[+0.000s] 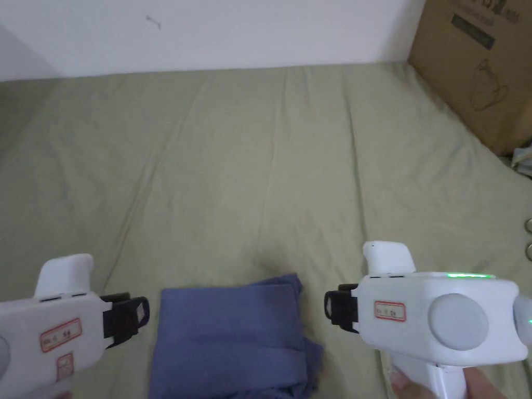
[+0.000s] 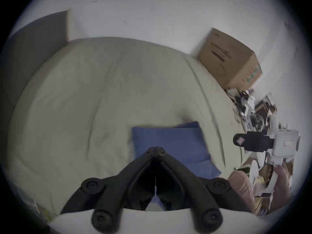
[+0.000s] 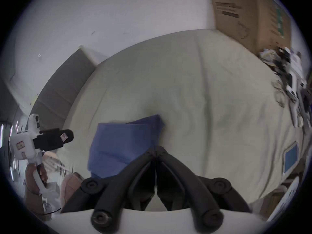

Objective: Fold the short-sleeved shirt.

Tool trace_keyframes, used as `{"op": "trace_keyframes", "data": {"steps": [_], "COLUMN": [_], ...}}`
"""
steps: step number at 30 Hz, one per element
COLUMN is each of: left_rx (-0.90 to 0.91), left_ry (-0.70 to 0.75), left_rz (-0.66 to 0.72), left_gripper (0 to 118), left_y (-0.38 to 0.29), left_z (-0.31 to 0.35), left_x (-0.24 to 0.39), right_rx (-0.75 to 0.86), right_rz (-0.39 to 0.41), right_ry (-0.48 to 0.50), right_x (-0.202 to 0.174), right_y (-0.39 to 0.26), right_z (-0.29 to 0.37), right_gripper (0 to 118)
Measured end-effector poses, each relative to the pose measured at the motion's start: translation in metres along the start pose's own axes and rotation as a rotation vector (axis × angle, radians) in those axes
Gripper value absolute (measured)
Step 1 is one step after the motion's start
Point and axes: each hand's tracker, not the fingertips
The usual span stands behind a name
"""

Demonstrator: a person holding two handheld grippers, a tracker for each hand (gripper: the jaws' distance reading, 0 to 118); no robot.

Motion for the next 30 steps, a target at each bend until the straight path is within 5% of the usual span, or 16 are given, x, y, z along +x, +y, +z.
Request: {"op": "trace_keyframes", "data": {"steps": [5,9,13,14,17,18,26,30], "left_rx": [-0.013,-0.041,-0.074,-0.084,-0.088,-0.087,-0.28,-0.323], "left_ry": [0.003,-0.099,-0.173,-0.2,-0.356,-0.42,-0.662,-0.778], "left_rz": [0.143,0.3,0.307,0.303,0.36,0.382,0.487,0.412], "left_gripper": [0,0,2,11,102,115,118,118], "left_y": [-0.019,-0.032,-0.032,-0.03,-0.024,-0.022,-0.021,-0.019], "left_z": [-0.002,-0.012,-0.029,-0.035,-0.055,-0.063,-0.136,-0.155], "left_x": [-0.039,-0.062,-0.072,-0.074,-0.083,-0.087,-0.083,-0.064], "right_rx": [-0.187,-0.267,-0.265,-0.266,-0.271,-0.272,-0.279,-0.266], "right_rz": [0.025,-0.026,-0.085,-0.09,-0.101,-0.101,0.029,0.064], "right_ry": [0.132,0.066,0.108,0.104,0.1,0.099,-0.071,-0.12], "right_x": [-0.03,-0.007,0.017,0.019,0.02,0.02,-0.001,-0.014], "right_y": [0.005,0.001,-0.003,-0.003,-0.004,-0.004,0.0,-0.005], "right_z": [-0.066,-0.097,-0.09,-0.09,-0.09,-0.09,-0.09,-0.094], "right_gripper": [2,2,2,2,2,2,2,2]}}
